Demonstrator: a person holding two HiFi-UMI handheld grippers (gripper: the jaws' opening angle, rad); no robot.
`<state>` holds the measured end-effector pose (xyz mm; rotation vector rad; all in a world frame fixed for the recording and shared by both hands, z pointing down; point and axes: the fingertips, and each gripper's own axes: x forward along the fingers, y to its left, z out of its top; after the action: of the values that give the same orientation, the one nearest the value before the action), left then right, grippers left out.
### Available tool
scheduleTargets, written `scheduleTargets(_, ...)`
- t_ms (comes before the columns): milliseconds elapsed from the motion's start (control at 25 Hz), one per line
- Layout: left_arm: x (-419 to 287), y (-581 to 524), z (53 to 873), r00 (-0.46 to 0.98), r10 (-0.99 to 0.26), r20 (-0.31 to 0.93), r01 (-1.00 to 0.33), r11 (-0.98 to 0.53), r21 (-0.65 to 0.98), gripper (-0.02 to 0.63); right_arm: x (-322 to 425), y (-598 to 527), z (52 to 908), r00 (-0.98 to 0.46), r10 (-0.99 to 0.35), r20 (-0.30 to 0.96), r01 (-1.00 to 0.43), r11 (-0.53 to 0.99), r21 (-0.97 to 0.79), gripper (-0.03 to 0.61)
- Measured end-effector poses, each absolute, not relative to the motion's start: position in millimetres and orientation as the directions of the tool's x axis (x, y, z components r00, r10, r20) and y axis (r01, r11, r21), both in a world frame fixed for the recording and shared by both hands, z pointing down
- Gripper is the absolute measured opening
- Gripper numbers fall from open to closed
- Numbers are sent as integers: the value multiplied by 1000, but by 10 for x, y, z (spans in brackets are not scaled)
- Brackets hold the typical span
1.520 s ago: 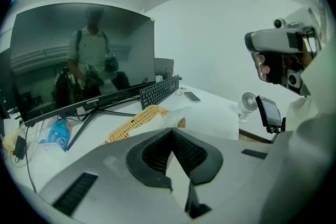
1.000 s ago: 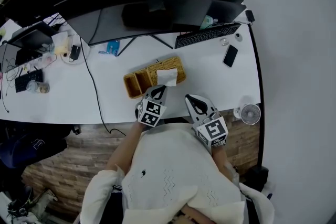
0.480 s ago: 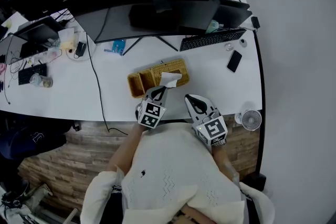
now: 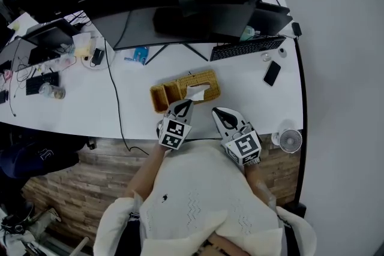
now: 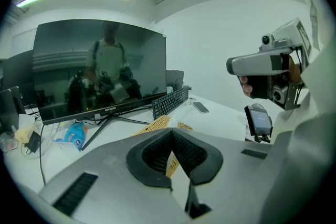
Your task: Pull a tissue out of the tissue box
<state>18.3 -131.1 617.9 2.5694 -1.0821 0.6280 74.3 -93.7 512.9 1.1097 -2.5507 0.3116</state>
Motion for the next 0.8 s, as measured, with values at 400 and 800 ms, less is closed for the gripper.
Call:
scheduleTargets(400, 71, -1295, 6008, 615, -637, 466, -748, -658, 87, 12, 679, -971, 5249, -658, -632, 409, -715, 695, -77, 2)
scheduleTargets(800, -126, -1195, 5762, 625, -682, 379, -762, -639, 108, 12, 559, -1013, 5275, -681, -613, 401, -698, 709, -103, 2)
